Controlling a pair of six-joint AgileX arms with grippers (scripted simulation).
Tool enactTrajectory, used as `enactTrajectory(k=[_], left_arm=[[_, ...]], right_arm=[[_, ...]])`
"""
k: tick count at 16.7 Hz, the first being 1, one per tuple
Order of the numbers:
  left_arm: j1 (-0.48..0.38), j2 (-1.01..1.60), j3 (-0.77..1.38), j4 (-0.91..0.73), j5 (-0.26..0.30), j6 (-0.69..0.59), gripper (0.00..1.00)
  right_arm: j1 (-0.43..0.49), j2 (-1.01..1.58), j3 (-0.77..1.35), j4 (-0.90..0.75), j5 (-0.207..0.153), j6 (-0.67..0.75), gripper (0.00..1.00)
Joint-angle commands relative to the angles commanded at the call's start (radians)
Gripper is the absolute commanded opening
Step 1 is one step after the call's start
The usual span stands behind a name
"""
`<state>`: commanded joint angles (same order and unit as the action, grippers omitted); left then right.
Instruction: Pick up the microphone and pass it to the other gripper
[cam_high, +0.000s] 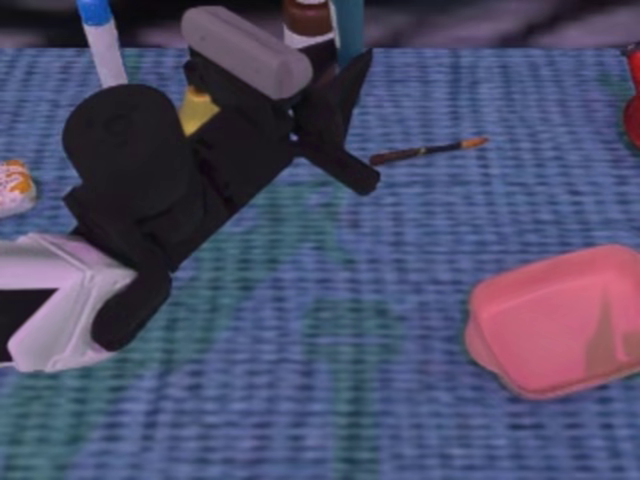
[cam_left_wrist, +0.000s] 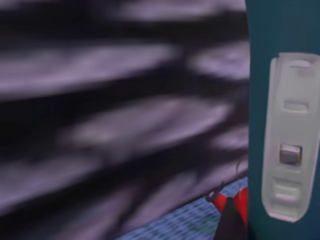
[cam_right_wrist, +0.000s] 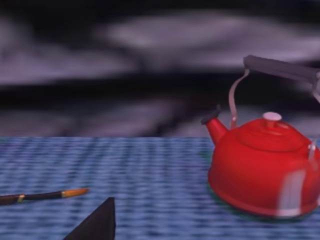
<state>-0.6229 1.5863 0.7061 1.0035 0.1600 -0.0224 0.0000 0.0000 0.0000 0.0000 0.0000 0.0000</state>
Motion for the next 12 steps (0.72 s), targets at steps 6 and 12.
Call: enactTrajectory(k=[6,12], left_arm=[[-0.003,-0.002,-0.002,0.002,-0.003,-0.001,0.00],[-0.003,-0.002,-0.002,0.002,-0.003,-0.001,0.00]], right_arm=[[0.000,0.001,0.001,0.001,-0.001,0.000,1.00],[0.059,0.228,0.175,0.100,-0.166,-0.016,1.00]])
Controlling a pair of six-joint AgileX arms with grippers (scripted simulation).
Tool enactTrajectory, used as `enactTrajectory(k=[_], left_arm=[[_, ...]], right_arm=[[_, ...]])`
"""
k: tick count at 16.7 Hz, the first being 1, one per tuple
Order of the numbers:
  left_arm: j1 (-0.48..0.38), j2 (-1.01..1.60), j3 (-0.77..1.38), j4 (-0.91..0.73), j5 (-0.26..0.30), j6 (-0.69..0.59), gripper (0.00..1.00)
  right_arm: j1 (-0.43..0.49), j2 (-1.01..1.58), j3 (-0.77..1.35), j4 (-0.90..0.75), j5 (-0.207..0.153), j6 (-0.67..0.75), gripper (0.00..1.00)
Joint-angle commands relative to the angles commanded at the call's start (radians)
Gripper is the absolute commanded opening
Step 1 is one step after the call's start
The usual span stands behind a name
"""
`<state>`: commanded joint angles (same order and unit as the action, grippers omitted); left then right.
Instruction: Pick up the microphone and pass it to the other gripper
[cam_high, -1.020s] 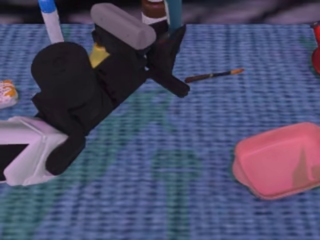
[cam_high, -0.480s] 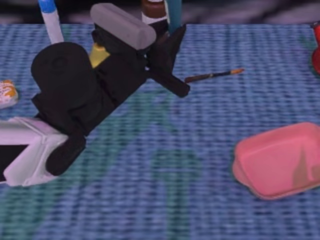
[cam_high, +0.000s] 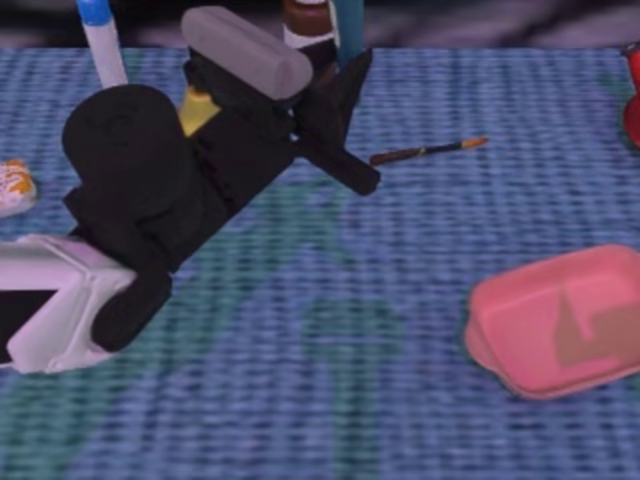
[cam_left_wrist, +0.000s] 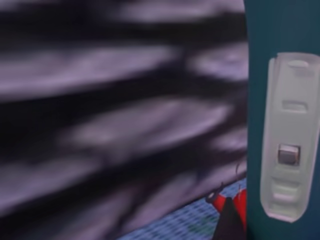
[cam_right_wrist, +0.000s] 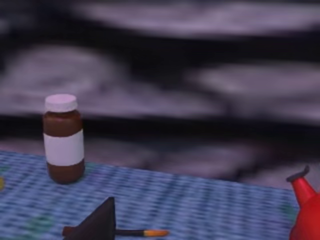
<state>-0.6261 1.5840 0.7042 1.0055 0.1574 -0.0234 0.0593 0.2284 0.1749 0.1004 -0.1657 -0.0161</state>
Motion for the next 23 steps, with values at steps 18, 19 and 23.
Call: enactTrajectory(k=[18,19,23], left_arm=[[0.000,0.000,0.000,0.000,0.000,0.000,0.00],[0.000,0.000,0.000,0.000,0.000,0.000,0.00],[0.000,0.000,0.000,0.000,0.000,0.000,0.00]], right_arm=[[0.243,1.164,0.697,0.389,-0.683,-0.062,1.00],[0.243,1.164,0.697,0.389,-0.683,-0.062,1.00],[0.241,1.163,0.696,0.387,-0.679,-0.061,1.00]])
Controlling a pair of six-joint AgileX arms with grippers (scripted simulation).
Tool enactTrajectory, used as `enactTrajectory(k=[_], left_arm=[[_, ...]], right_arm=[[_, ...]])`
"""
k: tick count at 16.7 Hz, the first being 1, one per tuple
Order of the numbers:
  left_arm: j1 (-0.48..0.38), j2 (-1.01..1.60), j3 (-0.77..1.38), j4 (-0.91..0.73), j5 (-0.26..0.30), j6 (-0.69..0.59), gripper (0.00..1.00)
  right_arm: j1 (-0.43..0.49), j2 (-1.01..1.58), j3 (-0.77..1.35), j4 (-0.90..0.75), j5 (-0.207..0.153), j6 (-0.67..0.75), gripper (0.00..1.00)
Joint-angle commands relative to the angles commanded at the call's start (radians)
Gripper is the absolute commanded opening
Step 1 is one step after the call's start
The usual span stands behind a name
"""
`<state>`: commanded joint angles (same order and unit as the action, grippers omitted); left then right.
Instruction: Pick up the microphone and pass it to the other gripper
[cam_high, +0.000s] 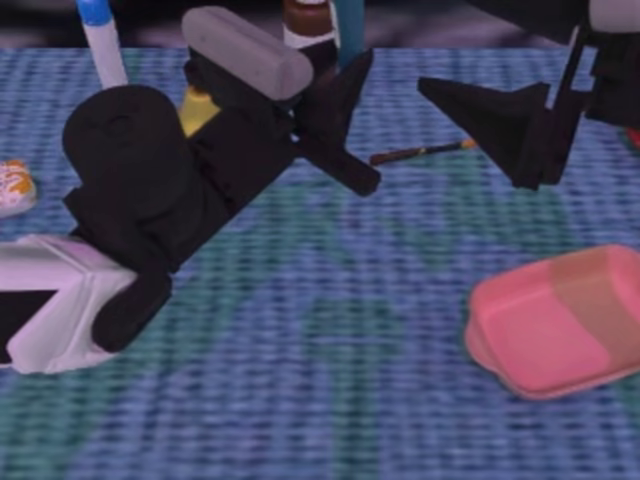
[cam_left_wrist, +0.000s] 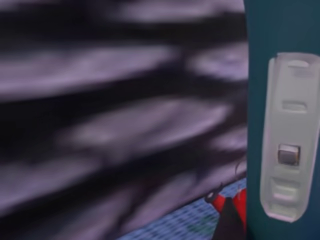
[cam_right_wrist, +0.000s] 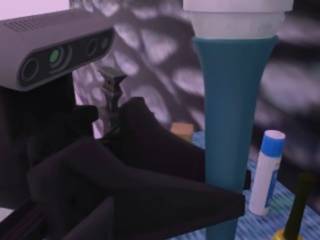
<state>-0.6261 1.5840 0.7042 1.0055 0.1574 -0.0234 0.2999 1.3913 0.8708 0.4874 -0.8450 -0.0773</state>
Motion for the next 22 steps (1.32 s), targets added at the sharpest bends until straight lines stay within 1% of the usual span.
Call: enactTrajectory(k=[1,3,7,9,11,15,22], left_arm=[[0.000,0.000,0.000,0.000,0.000,0.000,0.00],[0.000,0.000,0.000,0.000,0.000,0.000,0.00],[0.000,0.000,0.000,0.000,0.000,0.000,0.00],[0.000,0.000,0.000,0.000,0.000,0.000,0.00],[0.000,0.000,0.000,0.000,0.000,0.000,0.00],[0.000,0.000,0.000,0.000,0.000,0.000,0.00],[0.000,0.000,0.000,0.000,0.000,0.000,0.00]], right_arm=[[0.011,0.013,0.012,0.002,0.008,0.000,1.00],[0.048,0.062,0.058,0.007,0.043,0.001,1.00],[0.148,0.200,0.184,0.021,0.144,0.006,1.00],[0.189,0.258,0.236,0.027,0.186,0.007,1.00],[0.209,0.286,0.262,0.030,0.207,0.008,1.00],[0.210,0.287,0.262,0.030,0.208,0.008,1.00],[0.210,0.287,0.262,0.030,0.208,0.008,0.47]])
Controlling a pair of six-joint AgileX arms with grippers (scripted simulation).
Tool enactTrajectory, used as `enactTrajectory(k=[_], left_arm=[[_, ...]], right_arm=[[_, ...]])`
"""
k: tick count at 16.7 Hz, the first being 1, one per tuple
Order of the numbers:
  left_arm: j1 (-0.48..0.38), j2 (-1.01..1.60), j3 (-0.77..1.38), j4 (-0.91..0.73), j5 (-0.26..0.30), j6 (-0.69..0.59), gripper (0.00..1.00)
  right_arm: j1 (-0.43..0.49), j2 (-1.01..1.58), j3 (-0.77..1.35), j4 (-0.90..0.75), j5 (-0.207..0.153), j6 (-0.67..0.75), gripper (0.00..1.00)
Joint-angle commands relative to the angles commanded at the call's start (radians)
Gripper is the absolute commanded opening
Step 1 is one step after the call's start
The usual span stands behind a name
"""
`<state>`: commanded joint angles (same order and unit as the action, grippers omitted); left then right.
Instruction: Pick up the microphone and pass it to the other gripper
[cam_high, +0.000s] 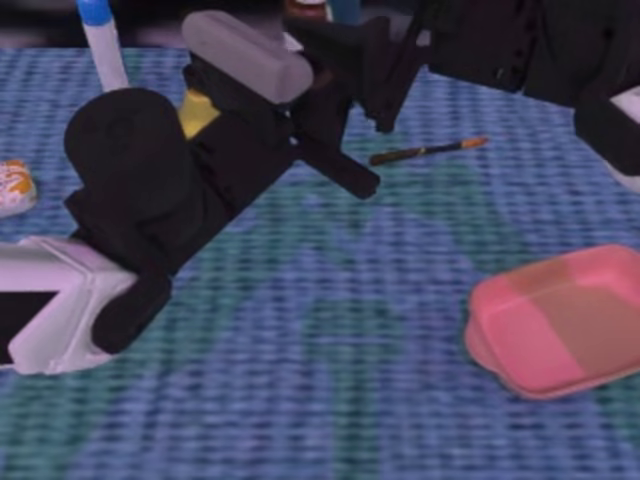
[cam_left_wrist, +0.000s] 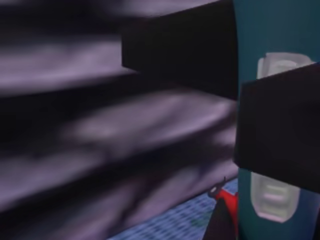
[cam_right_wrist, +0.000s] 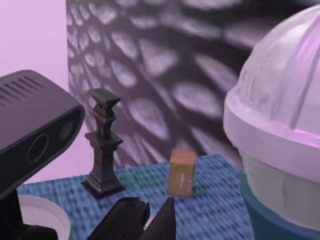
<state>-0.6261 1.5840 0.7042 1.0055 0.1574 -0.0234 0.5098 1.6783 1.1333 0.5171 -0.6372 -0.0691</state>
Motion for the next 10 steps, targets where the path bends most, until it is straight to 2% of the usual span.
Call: enactTrajectory(k=[6,10], left_arm=[[0.000,0.000,0.000,0.000,0.000,0.000,0.00],[0.000,0.000,0.000,0.000,0.000,0.000,0.00]], right_arm=[[0.000,0.000,0.000,0.000,0.000,0.000,0.02],[0.000,0.000,0.000,0.000,0.000,0.000,0.00]])
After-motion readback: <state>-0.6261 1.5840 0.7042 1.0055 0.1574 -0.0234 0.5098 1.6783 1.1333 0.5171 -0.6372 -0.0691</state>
